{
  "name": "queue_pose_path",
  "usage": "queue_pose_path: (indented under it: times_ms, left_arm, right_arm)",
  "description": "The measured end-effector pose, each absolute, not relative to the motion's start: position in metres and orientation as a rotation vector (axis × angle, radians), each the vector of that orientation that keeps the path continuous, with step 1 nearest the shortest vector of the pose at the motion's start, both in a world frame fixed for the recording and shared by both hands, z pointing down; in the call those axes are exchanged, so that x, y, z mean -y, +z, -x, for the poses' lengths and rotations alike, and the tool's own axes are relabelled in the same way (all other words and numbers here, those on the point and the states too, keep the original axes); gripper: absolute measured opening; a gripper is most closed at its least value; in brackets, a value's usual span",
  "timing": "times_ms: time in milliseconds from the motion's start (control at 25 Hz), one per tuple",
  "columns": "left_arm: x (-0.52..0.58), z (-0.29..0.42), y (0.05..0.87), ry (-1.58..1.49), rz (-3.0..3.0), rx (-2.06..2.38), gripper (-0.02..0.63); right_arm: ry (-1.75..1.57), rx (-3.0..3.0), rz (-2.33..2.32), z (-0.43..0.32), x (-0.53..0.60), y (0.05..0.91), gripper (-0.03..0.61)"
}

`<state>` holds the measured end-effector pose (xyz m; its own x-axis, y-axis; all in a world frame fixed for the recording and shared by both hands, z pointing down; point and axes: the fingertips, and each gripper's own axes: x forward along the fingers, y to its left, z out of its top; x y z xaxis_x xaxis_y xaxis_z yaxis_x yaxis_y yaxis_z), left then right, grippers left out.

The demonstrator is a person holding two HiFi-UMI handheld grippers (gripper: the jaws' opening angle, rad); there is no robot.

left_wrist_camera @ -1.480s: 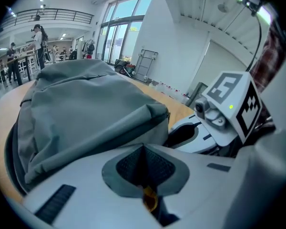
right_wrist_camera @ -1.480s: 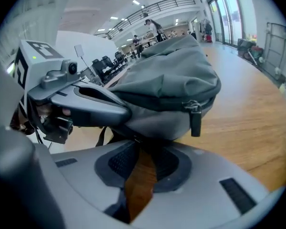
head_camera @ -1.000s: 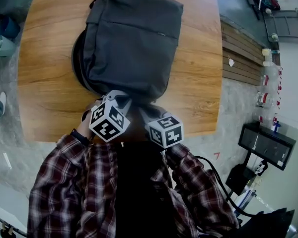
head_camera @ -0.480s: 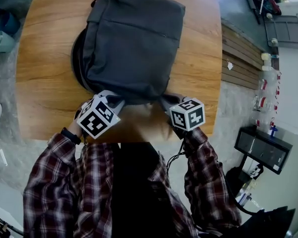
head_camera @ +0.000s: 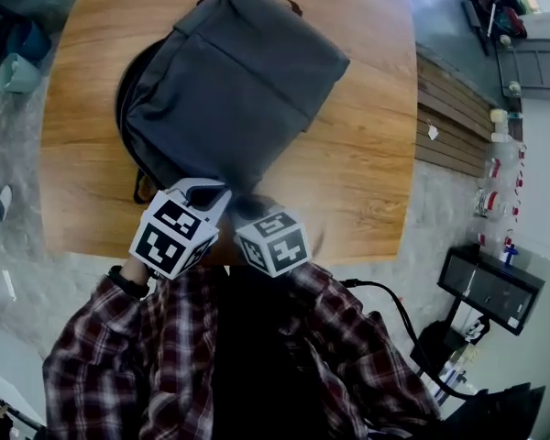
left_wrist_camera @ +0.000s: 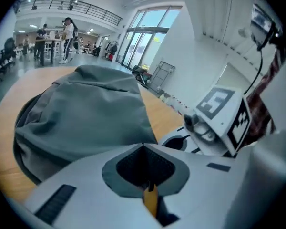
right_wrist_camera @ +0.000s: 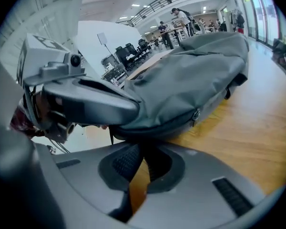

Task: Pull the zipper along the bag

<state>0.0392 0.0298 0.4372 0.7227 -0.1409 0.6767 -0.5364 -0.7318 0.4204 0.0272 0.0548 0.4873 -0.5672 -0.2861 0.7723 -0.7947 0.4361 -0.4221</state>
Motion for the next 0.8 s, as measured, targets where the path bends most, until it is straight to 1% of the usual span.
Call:
queue_pose_path:
  times_ms: [120,280,400,680,800]
  left_arm:
    - [-0.036,-0.019,0.471,0.899,-2.270,0.584,0.006]
    - [-0.043,-0.014,0.500,0.963,-2.237,0.549,0.006]
    - [-0.043,-0.015,0.505,0.969,-2.222,0.513,0.006]
    - [-0.045,-0.007,0.499,0.938,-2.208,0.507,0.006]
    - [-0.045,-0.008,0.498,0.930,-2.211,0.502,0.006]
  right_arm:
    - [1.086,2.044,-0.887,-0.018,-0.061,0.503,0.014]
    - [0.978,1.998,-0.882,-0.026,-0.064,0.519,0.014]
    - [0.913,1.981,-0.884,-0.040,-0.055,0.522,0.014]
    - [0.874,1.955,-0.889,-0.086,-0.030,0.515,0.017]
    - [0.869,1.931,-0.957,-0.116,-0.011,0.514,0.020]
